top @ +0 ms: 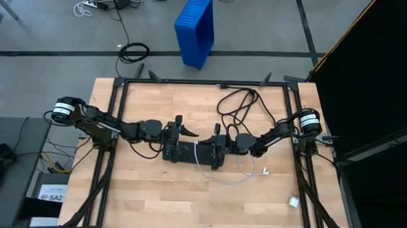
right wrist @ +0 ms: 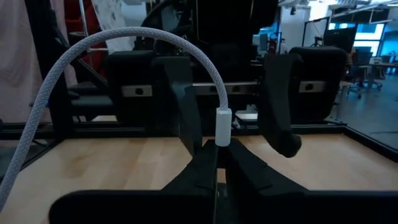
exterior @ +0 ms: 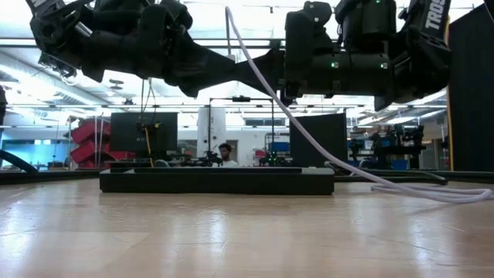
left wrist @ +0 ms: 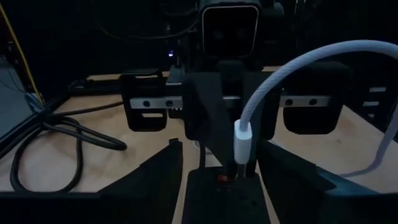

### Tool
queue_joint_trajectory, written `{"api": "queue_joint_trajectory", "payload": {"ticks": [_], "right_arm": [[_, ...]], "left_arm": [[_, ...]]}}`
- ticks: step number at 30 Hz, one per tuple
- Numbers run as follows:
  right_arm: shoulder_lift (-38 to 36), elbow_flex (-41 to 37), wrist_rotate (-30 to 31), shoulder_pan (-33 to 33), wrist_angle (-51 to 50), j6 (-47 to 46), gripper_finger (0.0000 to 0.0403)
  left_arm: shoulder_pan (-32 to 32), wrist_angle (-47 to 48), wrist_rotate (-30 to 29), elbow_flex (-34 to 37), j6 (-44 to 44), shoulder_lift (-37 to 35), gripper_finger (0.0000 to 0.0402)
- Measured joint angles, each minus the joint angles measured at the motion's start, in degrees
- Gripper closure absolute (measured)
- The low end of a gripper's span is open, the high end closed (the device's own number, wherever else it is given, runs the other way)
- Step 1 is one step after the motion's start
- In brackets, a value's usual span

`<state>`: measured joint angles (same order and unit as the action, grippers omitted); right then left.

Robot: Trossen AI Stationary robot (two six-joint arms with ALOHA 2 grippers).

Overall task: Insert USB
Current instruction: Insert the USB cable into the white charger adapter

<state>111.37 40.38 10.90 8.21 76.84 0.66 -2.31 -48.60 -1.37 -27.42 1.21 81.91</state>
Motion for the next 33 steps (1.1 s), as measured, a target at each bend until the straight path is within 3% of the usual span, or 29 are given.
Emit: {"api": "queue_joint_trajectory", "payload": {"ticks": [16, 29, 33], "right_arm": [[0.0, 0.0, -0.2, 0.0, -0.4, 0.0, 0.0403], [0.0, 0.0, 0.4, 0.0, -0.9, 0.0, 0.0402], [0.0, 0.0, 0.3, 0.0, -1.1, -0.5, 0.0387]], "left_arm": [[0.0, -1.7, 0.8, 0.0, -0.4, 0.0, 0.0242], [0.0, -0.5, 1.2, 0.0, 1.3, 0.0, 0.0384], [0.0, -0.1, 1.2, 0.0, 1.4, -0.5, 0.0391]]}}
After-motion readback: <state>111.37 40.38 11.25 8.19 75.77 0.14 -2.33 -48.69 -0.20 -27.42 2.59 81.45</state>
